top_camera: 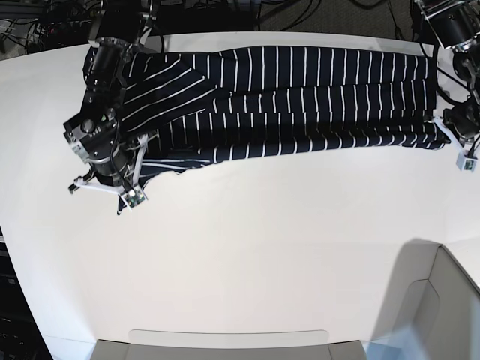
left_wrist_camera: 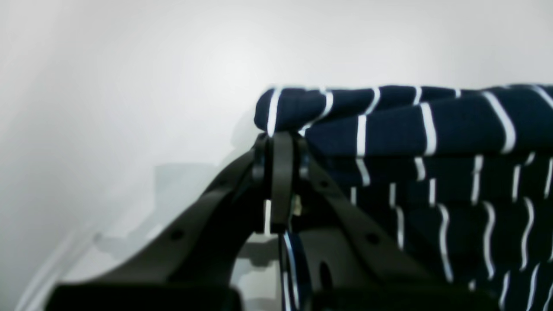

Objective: Fold the T-shirt properly
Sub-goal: 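Fold the hem with both grippers up over the shirt toward the collar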

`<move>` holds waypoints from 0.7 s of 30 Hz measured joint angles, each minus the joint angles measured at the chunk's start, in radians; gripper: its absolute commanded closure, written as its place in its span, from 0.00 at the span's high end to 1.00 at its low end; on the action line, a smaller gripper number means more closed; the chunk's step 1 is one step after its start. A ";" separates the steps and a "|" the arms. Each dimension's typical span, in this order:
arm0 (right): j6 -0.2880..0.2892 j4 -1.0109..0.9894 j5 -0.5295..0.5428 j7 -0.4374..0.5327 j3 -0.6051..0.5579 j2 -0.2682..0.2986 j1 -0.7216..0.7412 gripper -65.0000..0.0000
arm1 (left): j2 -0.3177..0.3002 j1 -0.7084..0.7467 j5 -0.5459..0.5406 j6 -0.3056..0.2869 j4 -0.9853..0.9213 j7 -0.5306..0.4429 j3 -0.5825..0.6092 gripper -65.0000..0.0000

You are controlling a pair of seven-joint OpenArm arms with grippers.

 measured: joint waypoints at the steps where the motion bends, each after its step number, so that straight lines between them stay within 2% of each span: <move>1: 0.000 0.012 0.000 0.001 0.001 0.000 -0.014 0.00 | 0.000 0.016 -0.001 0.001 0.012 0.000 -0.001 0.00; 5: 0.000 0.055 -0.003 0.001 0.002 0.000 -0.072 0.00 | 0.002 0.068 0.000 0.000 0.051 0.001 -0.001 0.00; 9: 0.000 0.111 -0.005 0.000 0.002 0.000 -0.136 0.00 | 0.056 0.109 0.002 -0.002 0.126 0.005 -0.076 0.00; 12: 0.000 0.141 -0.005 0.001 0.003 0.003 -0.160 0.00 | 0.060 0.142 0.000 -0.002 0.186 0.065 -0.121 0.00; 16: 0.000 0.150 -0.002 0.006 0.002 0.003 -0.215 0.00 | 0.072 0.161 0.006 0.000 0.228 0.070 -0.126 0.00; 21: 0.000 0.151 -0.005 0.003 0.003 0.029 -0.295 0.00 | 0.097 0.209 0.003 0.001 0.241 0.074 -0.128 0.00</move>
